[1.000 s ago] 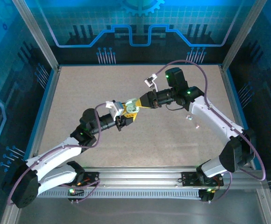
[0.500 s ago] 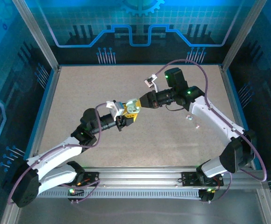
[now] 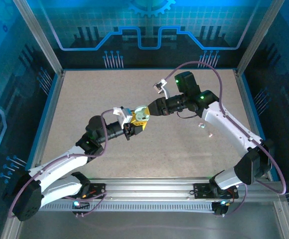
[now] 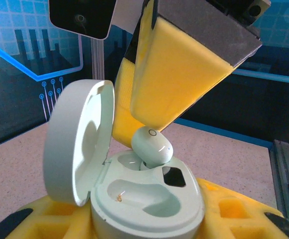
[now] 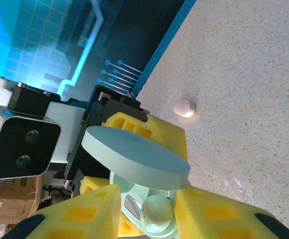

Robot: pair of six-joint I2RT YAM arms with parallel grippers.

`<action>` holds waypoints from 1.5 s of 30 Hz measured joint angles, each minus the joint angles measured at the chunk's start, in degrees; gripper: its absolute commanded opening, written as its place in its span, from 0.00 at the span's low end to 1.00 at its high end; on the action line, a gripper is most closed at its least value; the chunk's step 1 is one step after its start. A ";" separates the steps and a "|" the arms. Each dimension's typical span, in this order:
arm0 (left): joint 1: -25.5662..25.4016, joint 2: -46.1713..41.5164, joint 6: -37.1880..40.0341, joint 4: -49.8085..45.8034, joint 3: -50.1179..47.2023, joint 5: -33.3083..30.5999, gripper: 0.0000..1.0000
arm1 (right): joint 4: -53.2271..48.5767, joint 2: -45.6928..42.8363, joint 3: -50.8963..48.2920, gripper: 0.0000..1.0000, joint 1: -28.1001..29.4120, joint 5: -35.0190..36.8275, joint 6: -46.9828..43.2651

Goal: Insert the wireless bluetooth earbuds into the charging case

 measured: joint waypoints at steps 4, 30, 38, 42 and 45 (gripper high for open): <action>0.00 0.00 -0.04 0.11 0.00 -0.02 0.34 | -0.92 0.00 1.07 0.43 0.52 1.14 -0.22; -0.07 0.15 0.00 2.58 0.00 -0.04 0.34 | -4.35 -5.75 1.79 0.32 0.83 6.95 -1.01; -0.07 0.15 0.00 2.58 0.00 -0.04 0.34 | -4.50 -5.20 1.77 0.21 0.74 6.84 -0.83; -0.07 0.15 0.00 2.56 0.00 -0.04 0.34 | -4.50 -4.24 1.77 0.20 0.74 6.78 -0.83; -0.07 0.15 0.00 2.54 0.00 -0.02 0.34 | -4.50 -3.43 1.77 0.20 0.74 6.40 -0.83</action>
